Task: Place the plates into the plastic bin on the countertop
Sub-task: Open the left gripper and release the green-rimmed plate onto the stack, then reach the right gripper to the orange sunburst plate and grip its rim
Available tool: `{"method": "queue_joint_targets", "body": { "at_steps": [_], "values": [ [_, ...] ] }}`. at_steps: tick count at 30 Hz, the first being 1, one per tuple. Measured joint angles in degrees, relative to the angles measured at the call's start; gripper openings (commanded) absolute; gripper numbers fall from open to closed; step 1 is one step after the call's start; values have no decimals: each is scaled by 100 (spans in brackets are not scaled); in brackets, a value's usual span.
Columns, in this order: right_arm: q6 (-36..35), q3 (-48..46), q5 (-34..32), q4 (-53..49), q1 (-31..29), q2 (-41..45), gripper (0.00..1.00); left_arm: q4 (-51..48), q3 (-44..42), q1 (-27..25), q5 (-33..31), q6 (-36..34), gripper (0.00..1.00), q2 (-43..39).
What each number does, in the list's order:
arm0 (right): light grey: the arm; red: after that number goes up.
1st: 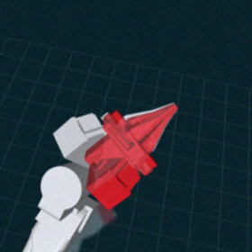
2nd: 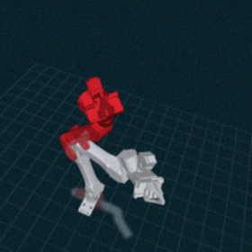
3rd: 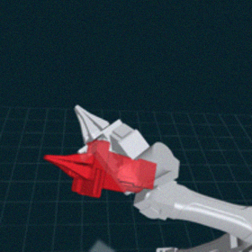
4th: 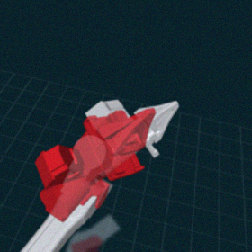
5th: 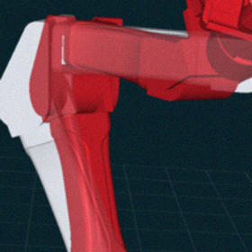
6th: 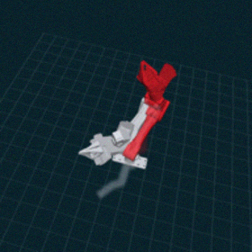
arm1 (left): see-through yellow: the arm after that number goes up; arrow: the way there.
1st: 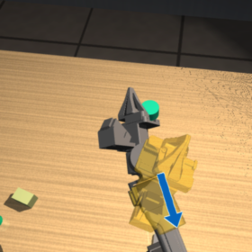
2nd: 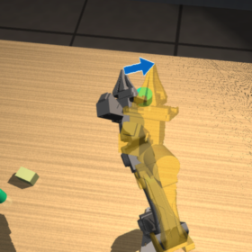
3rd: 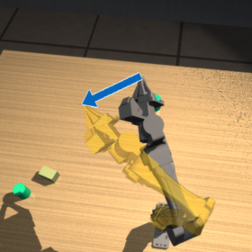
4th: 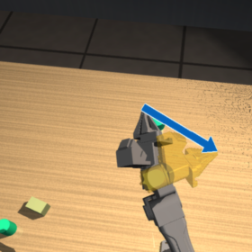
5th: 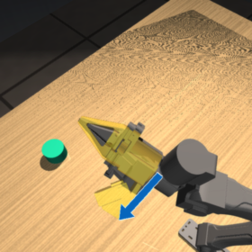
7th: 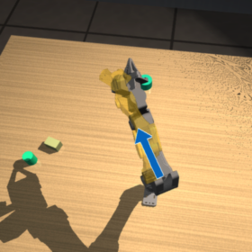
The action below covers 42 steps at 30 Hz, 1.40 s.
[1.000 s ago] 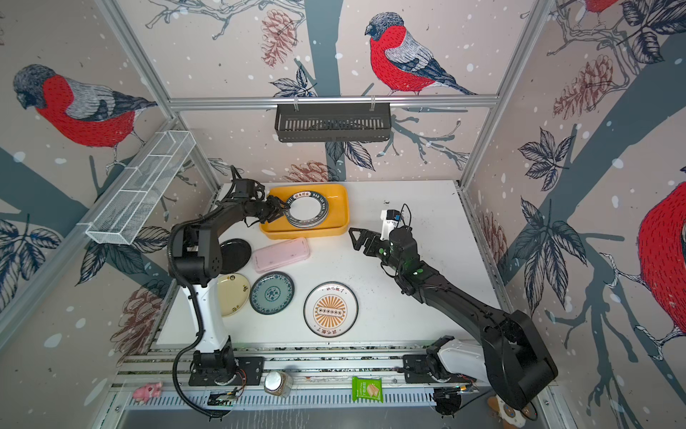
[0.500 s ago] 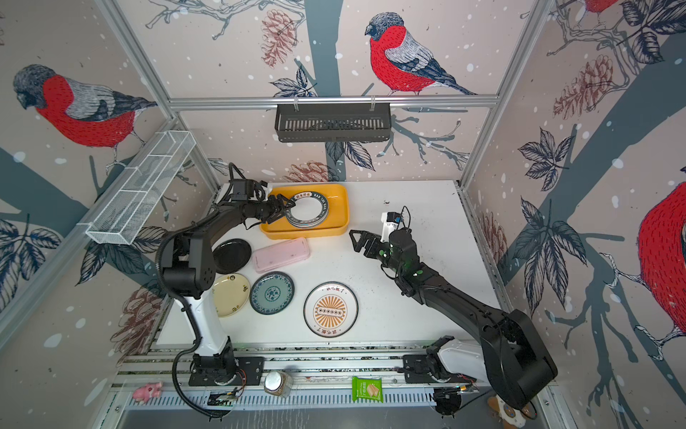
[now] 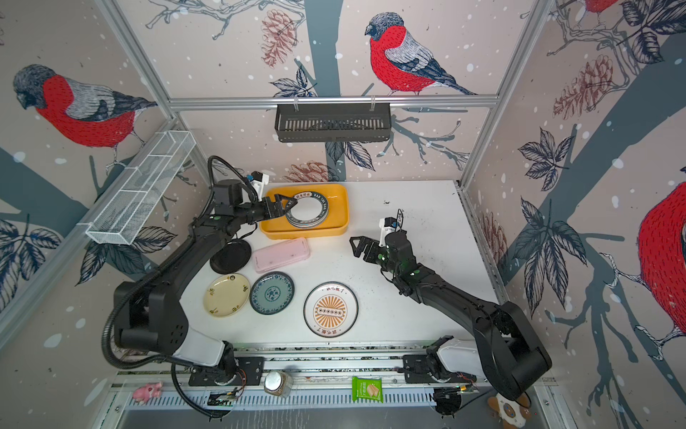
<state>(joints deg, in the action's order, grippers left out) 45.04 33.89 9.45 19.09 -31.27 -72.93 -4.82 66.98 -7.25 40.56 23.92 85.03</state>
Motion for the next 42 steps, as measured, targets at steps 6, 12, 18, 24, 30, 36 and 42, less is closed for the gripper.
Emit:
{"method": "queue_joint_targets", "body": {
  "at_steps": [6, 12, 18, 24, 30, 36, 42],
  "values": [
    [0, -48, 120, -321, -160, -70, 100, 22, -352, -98, 415, -39, 96, -378],
    [92, -68, 105, -807, -396, -192, 100, 507, -907, -289, 732, 11, 96, -603],
    [212, -186, 98, -1139, -782, -352, 98, 555, -874, -299, 964, 140, 96, -363],
    [466, -501, 210, -1156, -1021, -584, 93, 538, -887, -299, 1043, 289, 96, -227],
    [573, -715, 254, -734, -1226, -621, 90, 501, -885, -299, 1019, 284, 96, -219],
    [599, -1137, 481, -509, -1322, -319, 85, 428, -870, -299, 1012, 278, 96, -164],
    [721, -1530, 577, -769, -1340, 343, 82, 372, -800, -299, 876, 155, 96, -164]
  ]
}}
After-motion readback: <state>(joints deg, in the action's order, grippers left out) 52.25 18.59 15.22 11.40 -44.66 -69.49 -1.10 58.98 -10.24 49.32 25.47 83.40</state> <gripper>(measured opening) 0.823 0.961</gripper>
